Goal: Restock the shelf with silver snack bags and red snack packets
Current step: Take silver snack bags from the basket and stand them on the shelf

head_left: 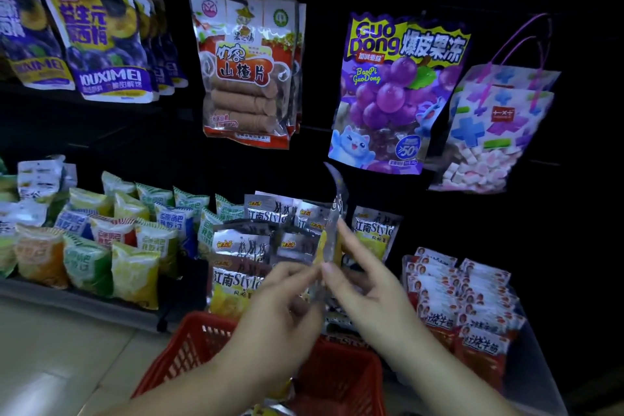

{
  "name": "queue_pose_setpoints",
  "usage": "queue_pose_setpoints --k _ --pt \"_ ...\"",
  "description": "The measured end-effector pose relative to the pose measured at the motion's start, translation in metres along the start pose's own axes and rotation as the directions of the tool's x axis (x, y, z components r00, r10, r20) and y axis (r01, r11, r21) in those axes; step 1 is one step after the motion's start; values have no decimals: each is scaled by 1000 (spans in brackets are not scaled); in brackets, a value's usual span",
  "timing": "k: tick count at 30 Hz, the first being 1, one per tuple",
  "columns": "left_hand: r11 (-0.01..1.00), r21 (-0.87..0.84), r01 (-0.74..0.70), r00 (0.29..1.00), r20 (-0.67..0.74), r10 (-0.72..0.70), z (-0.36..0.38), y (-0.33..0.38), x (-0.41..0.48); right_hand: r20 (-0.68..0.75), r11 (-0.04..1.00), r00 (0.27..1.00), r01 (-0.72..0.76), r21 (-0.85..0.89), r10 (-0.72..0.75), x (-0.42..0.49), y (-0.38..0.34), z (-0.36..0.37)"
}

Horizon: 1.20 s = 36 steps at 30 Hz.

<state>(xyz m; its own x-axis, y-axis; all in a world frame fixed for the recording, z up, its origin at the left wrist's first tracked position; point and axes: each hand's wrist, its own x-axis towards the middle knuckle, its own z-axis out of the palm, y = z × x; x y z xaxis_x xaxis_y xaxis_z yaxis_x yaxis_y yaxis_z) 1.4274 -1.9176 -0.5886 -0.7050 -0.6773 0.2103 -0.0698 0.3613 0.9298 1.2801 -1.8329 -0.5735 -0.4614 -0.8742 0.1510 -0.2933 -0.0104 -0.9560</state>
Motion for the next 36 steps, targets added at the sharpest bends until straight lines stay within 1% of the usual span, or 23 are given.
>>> queue_pose_setpoints --k 1,3,7,8,9,10,11,12,13,14,15,16,17,19,20,23,24,28,30,33,34,35,36 --pt "998 50 -40 999 20 39 5 -3 0 2 1000 1000 28 -14 -28 -1 0 4" --pt "997 68 -45 998 53 42 8 -5 2 -25 999 998 52 -10 -53 0 0 4" --pt "997 -78 17 972 235 2 -1 2 8 -70 995 996 -43 95 49 2 1 -6" --pt "996 -88 23 970 245 -1 -5 3 10 -97 995 993 -52 86 61 3 3 -9" --pt "998 -61 25 980 199 -12 -10 1 14 -113 995 991 -65 69 73 4 5 -11" --pt "1000 -3 31 993 112 -31 -16 -1 18 -104 994 989 -95 62 101 5 6 -13" --pt "997 51 64 998 15 -64 -23 -1 22 -76 989 988 -126 78 132 6 7 -16" --pt "991 57 117 992 -51 -114 -30 0 25 -38 983 988 -143 118 148 7 8 -18" --pt "985 3 172 983 -68 -171 -35 0 28 14 972 988 -152 180 152 7 7 -19" --pt "971 -107 211 975 -48 -217 -39 1 29 71 952 986 -166 257 153 6 4 -19" --pt "945 -228 236 969 -18 -247 -40 3 30 114 929 981 -187 319 158 6 2 -19" --pt "922 -303 240 967 -8 -254 -42 5 30 129 915 977 -203 348 168 6 1 -18" --pt "919 -322 228 968 -23 -248 -44 7 31 120 907 976 -214 363 182 7 1 -17" --pt "951 -248 185 976 -66 -207 -45 11 30 51 901 976 -215 377 212 9 1 -13" --pt "959 -226 173 980 -54 -190 -44 12 29 3 906 975 -209 369 223 10 1 -12" --pt "950 -242 198 980 47 -192 -41 6 25 -90 909 963 -206 362 254 9 1 -7" --pt "949 -247 198 980 40 -194 -40 5 24 -114 911 959 -205 357 260 9 0 -6" --pt "962 -226 153 978 -103 -180 -41 7 31 -150 936 960 -182 302 235 10 4 -3" --pt "968 -203 149 977 -120 -176 -41 4 32 -152 949 965 -167 268 213 10 4 -2" --pt "968 -160 192 971 -110 -211 -42 -2 33 -118 974 979 -146 172 168 8 3 -3" --pt "976 -114 185 976 -96 -196 -43 -3 33 -102 983 983 -141 114 153 9 3 -4" --pt "989 -24 146 985 -93 -148 -45 -5 34 -69 990 988 -133 52 137 9 4 -6" --pt "991 111 73 994 -92 -63 -47 -7 35 -28 992 992 -124 -8 124 9 4 -8"
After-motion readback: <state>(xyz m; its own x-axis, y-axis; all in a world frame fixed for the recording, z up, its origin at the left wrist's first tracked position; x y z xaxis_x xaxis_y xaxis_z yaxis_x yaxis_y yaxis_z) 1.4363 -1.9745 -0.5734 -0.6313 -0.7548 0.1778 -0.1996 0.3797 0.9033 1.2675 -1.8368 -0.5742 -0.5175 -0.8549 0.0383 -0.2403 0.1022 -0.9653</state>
